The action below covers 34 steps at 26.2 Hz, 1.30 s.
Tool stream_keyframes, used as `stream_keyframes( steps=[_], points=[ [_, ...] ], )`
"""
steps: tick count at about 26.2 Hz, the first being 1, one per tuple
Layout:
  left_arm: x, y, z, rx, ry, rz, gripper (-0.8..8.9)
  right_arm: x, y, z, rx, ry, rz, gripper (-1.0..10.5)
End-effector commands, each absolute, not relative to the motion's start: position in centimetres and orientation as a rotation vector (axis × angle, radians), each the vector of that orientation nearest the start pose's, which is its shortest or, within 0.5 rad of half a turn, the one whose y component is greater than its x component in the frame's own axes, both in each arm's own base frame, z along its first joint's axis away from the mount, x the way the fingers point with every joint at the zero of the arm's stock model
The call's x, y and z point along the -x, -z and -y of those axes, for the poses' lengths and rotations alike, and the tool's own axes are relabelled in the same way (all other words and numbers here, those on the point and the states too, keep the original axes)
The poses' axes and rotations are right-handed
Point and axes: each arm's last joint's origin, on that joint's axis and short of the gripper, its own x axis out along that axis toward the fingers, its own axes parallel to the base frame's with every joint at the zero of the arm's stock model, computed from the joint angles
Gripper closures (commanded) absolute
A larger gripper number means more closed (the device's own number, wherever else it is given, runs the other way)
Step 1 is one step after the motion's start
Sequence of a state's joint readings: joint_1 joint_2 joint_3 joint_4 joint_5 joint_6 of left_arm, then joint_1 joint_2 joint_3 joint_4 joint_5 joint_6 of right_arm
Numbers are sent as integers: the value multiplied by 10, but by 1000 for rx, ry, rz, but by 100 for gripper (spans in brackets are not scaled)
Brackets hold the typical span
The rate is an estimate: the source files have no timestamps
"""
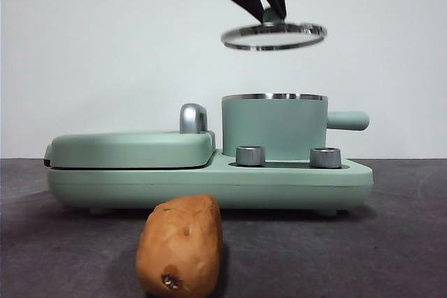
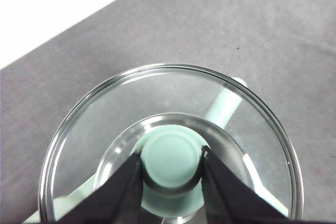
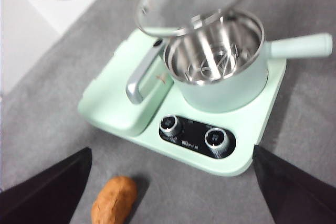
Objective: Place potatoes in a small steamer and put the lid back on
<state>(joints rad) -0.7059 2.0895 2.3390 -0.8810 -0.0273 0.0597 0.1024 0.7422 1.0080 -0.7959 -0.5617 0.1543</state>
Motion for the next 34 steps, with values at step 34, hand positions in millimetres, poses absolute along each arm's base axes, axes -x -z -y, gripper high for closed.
stream_keyframes(
  steps=[34],
  points=[
    [-152,-556,71,-136,417,-390,805,-184,-210,-285,111,-515,-1425,460]
  ],
)
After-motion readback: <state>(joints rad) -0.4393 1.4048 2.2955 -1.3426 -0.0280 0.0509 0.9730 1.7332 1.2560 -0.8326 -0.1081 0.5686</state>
